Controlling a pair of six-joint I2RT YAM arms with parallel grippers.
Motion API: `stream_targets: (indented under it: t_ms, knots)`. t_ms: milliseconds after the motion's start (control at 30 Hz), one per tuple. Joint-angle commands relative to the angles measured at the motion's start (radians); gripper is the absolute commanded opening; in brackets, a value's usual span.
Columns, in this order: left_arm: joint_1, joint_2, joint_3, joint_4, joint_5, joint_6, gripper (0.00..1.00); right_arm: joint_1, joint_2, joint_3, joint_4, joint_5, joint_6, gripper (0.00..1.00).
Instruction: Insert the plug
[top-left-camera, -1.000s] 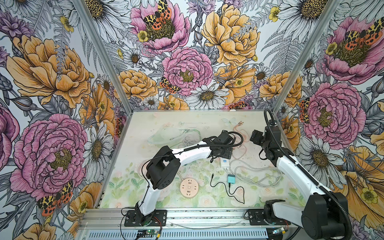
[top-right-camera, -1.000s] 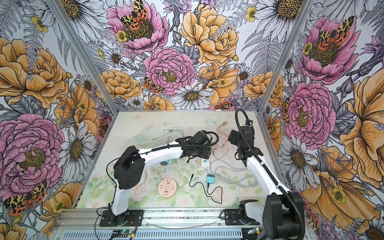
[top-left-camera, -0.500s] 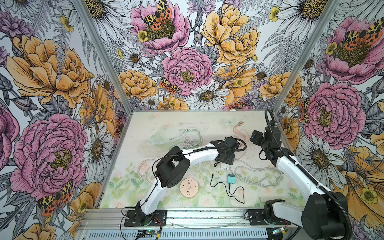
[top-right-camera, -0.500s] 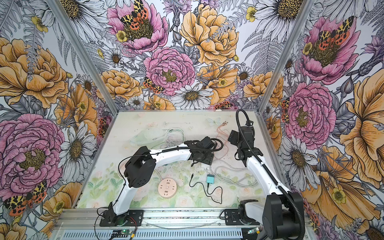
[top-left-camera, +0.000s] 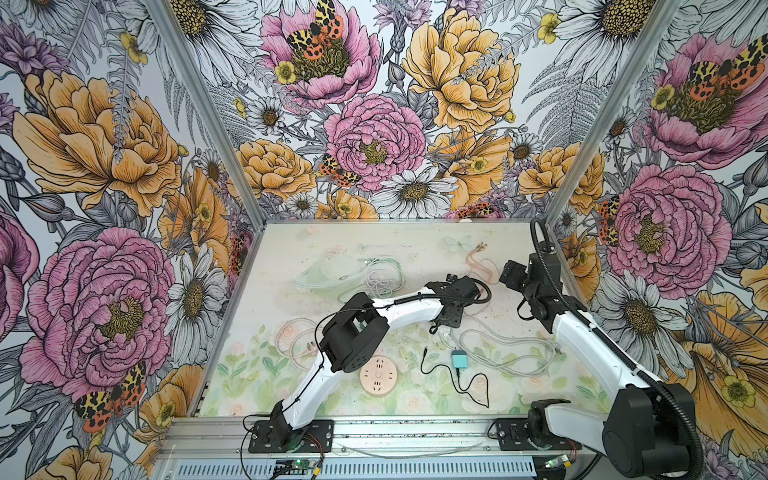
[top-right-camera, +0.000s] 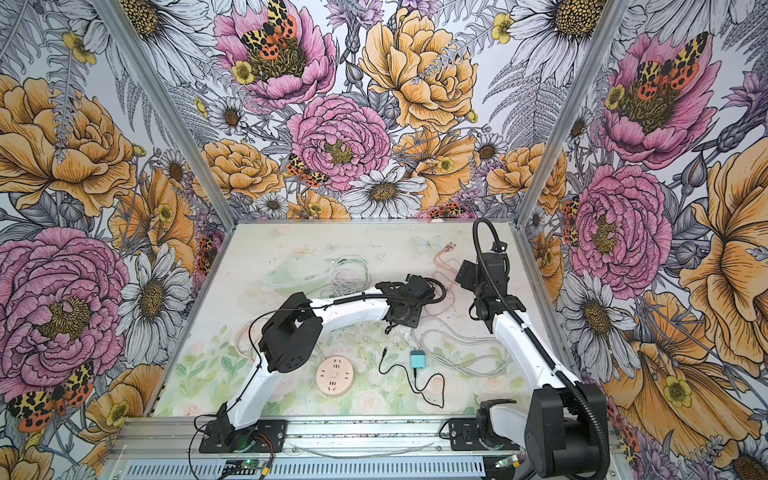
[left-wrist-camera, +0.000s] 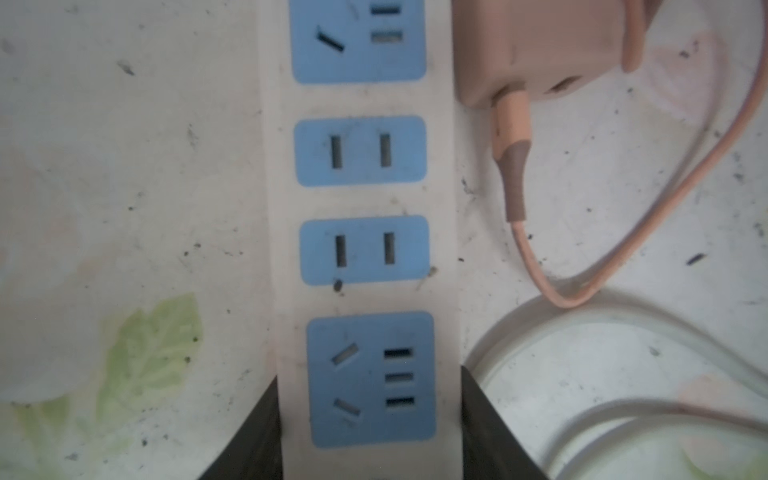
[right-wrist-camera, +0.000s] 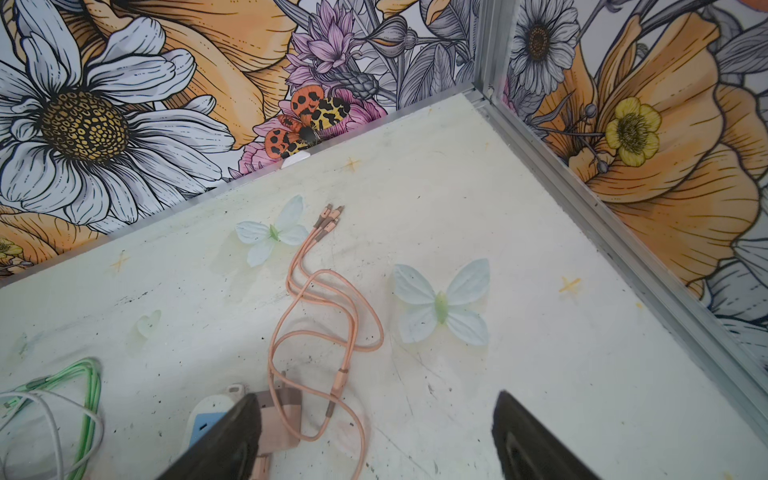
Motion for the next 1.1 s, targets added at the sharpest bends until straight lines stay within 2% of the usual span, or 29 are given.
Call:
stream_targets:
  t_ms: [0, 267, 400, 500, 700, 833, 1067]
  knots:
    - [0.037, 0.002, -0.040, -0.043, -0.037, -0.039, 0.47, 0.007, 0.013, -0.013, 0.000, -0.004, 0.027, 0.88]
    - [0.027, 0.009, -0.039, -0.004, 0.011, -0.119, 0.46, 0.006, 0.026, -0.017, 0.000, -0.007, 0.029, 0.87]
    - [0.030, -0.010, -0.092, 0.066, 0.062, -0.180, 0.49, 0.009, 0.045, -0.021, 0.000, -0.053, 0.055, 0.82]
    - [0.036, -0.026, -0.122, 0.111, 0.082, -0.213, 0.50, 0.014, 0.072, -0.022, -0.016, -0.132, 0.085, 0.66]
    - [0.041, -0.041, -0.145, 0.125, 0.084, -0.220, 0.51, 0.060, 0.135, -0.010, -0.153, -0.252, 0.167, 0.25]
    - [0.041, -0.051, -0.165, 0.140, 0.095, -0.225, 0.50, 0.092, 0.129, -0.029, -0.260, -0.292, 0.180, 0.02]
    - [0.041, -0.067, -0.200, 0.182, 0.107, -0.233, 0.50, 0.108, -0.026, -0.090, -0.451, -0.273, 0.212, 0.00]
